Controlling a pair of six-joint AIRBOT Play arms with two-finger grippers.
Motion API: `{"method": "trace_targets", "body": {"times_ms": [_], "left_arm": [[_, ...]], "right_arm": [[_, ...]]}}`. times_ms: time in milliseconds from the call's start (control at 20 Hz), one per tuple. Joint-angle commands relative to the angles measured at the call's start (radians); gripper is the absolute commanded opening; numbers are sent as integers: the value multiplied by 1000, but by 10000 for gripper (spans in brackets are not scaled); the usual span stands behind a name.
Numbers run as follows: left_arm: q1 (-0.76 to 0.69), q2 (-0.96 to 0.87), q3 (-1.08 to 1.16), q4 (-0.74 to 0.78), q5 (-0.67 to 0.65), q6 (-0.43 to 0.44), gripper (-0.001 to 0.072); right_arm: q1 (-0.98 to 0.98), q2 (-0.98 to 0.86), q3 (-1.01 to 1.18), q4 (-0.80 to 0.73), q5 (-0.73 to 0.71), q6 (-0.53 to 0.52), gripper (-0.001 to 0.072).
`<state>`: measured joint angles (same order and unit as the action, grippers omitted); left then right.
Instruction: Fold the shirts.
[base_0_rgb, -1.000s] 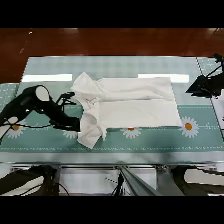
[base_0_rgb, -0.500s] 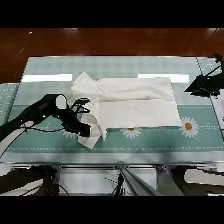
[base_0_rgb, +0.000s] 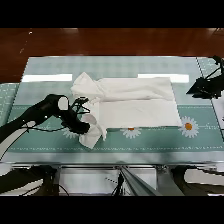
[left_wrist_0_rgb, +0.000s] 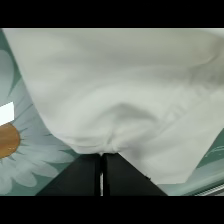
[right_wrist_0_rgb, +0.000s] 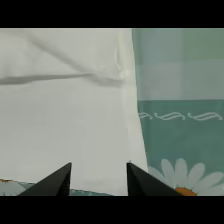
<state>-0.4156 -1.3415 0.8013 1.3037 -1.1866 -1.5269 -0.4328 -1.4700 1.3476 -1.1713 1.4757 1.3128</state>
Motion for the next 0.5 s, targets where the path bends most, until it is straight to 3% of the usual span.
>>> {"method": "trace_targets", "body": {"times_ms": [0,100,450], "left_arm": [[0,38,0,6,-10,-7,19],[0,75,0,6,-9,-4,19],[0,120,1,5,14,-5,19]], "right_arm": [[-43,1,-82,-35,18,-23,460],[-92,1,-183,-14,10,-31,544],[-106,1,-385,10,-111,-79,534]]}}
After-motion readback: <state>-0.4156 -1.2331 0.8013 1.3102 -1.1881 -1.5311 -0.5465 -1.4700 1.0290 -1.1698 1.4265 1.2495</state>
